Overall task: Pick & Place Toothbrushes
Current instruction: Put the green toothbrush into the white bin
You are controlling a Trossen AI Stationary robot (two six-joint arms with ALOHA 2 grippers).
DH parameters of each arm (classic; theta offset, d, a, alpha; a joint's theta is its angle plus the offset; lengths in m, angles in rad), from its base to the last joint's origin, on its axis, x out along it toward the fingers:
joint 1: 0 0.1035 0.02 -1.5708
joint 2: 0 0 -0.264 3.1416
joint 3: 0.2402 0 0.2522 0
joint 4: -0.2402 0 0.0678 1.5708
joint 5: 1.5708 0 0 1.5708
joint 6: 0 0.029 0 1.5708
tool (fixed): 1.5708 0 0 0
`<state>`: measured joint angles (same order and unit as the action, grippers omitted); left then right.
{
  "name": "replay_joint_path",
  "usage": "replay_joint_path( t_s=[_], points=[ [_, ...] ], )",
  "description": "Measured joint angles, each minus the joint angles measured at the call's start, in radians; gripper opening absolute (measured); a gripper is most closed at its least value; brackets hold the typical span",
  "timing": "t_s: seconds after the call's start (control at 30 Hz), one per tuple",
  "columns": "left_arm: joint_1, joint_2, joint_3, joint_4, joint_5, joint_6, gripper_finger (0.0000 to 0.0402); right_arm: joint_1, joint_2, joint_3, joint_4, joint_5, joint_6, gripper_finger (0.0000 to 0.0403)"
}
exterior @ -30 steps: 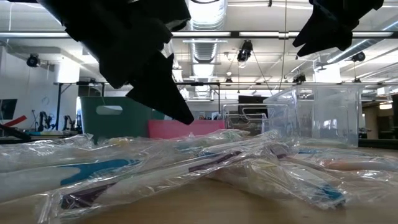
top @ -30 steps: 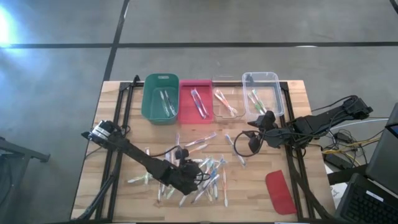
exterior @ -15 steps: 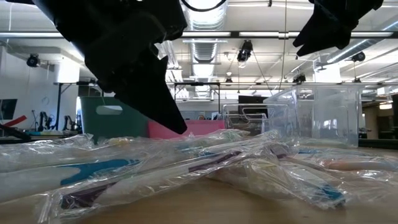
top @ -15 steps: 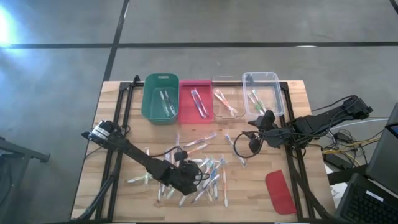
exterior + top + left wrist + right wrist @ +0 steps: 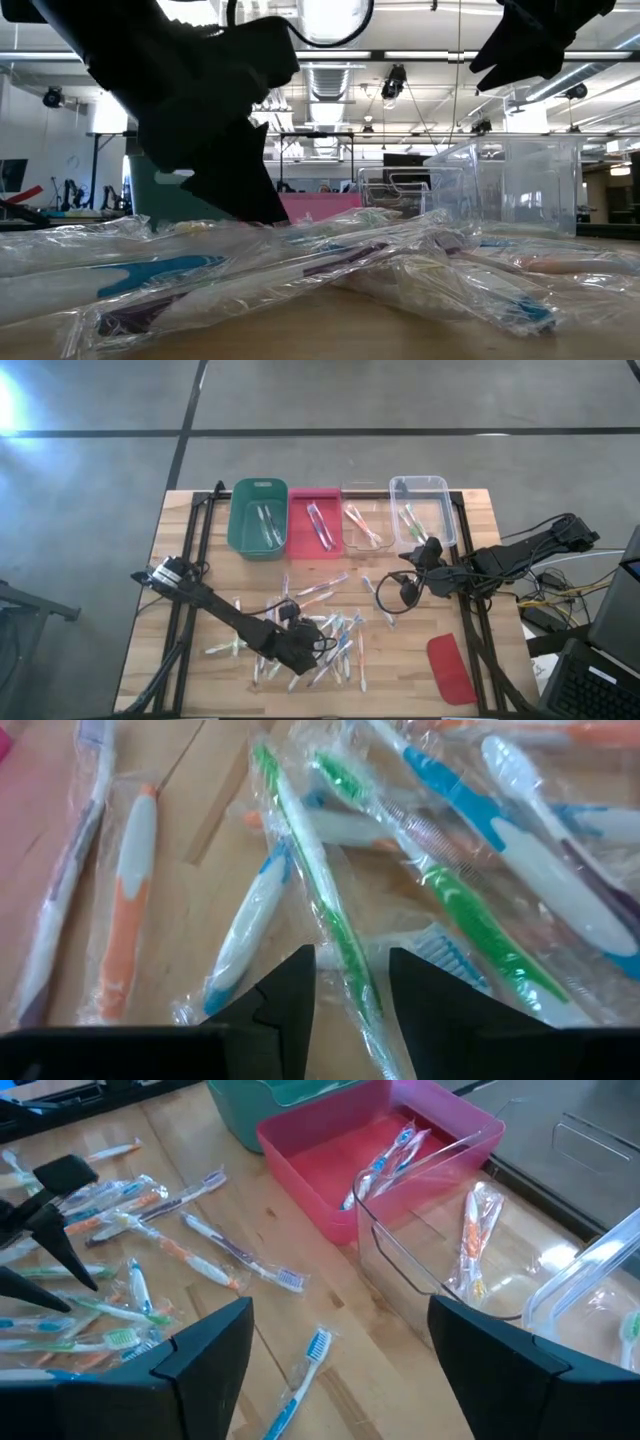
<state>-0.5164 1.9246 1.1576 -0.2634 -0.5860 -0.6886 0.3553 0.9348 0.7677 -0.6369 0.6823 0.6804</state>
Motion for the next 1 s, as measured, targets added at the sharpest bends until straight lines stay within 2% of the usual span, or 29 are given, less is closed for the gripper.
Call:
replay_joint_path(
  t_s=[0.4, 0.8, 1.0],
  points=[
    [0.0, 0.029, 0.0, 0.001, 0.003, -0.022, 0.013, 0.0, 0.0, 0.0, 0.0, 0.001, 0.0, 0.0328],
    [0.0, 0.029, -0.001, 0.001, 0.001, -0.027, 0.0028, 0.0, 0.0, -0.002, 0.0, 0.002, 0.0, 0.0354],
    [0.0, 0.013, -0.001, 0.002, -0.044, -0.021, 0.003, 0.0, 0.0, -0.002, -0.001, 0.002, 0.0, 0.0345]
  ],
)
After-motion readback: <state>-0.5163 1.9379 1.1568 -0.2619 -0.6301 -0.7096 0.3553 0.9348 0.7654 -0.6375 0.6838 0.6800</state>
